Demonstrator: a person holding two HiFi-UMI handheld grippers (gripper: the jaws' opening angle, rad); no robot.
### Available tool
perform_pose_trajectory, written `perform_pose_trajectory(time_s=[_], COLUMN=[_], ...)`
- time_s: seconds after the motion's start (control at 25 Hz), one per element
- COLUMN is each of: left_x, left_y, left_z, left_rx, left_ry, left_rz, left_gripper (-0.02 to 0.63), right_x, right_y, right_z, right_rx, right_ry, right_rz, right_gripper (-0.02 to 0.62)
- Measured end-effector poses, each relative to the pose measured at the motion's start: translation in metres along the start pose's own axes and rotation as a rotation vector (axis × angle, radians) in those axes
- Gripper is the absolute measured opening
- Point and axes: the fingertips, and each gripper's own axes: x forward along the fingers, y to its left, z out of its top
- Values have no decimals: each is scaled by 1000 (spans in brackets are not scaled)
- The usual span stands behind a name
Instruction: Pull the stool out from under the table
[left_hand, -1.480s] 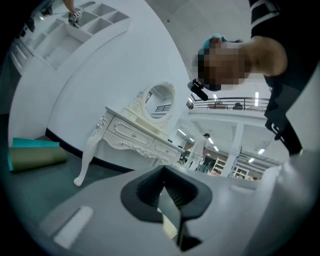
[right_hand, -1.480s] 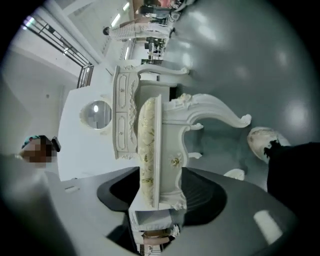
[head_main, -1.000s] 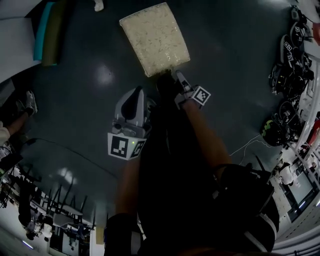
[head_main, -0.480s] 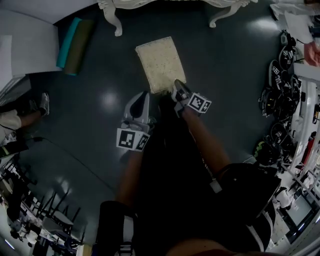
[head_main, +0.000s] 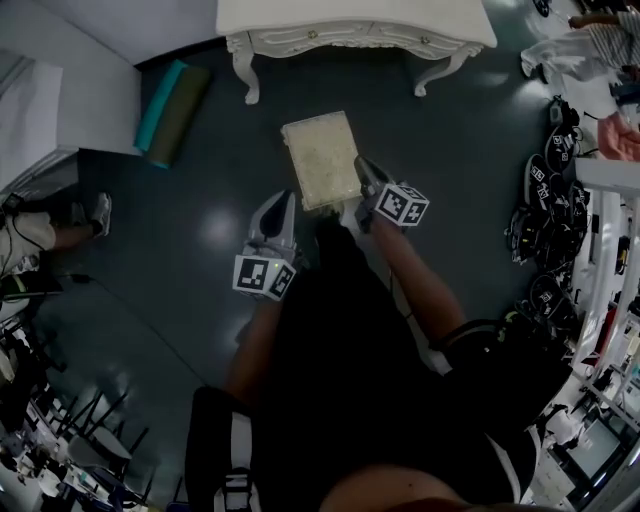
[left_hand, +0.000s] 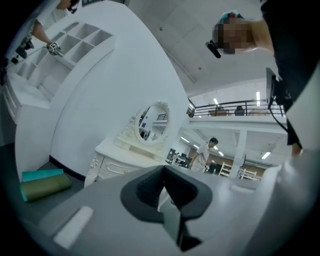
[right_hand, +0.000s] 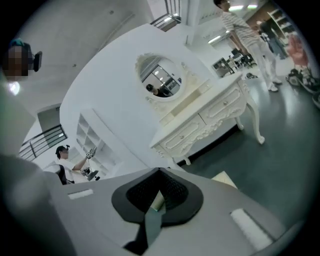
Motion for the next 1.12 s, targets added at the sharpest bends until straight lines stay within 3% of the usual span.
perform_pose_trajectory(time_s=[0.28,0.48,0.68,1.12], left_x=[38,72,103,136], left_y=[-15,-21,-10,15], left_z=[42,56,70,103], left_rx=[19,29,41,53], left_ry=[-19,-36,-55,3], left_rz=[-7,5,59,8], left_gripper=[8,8,8,8], right_x=[4,3,11,30], right_y=[50,65,66,93], right_z=[104,154,177,203], right_rx=[-297,-391,-497,-448], right_ry=[-55,-71,-55,-106], right_rz=[16,46,34,-18], right_gripper=[-2,-2,-2,-2])
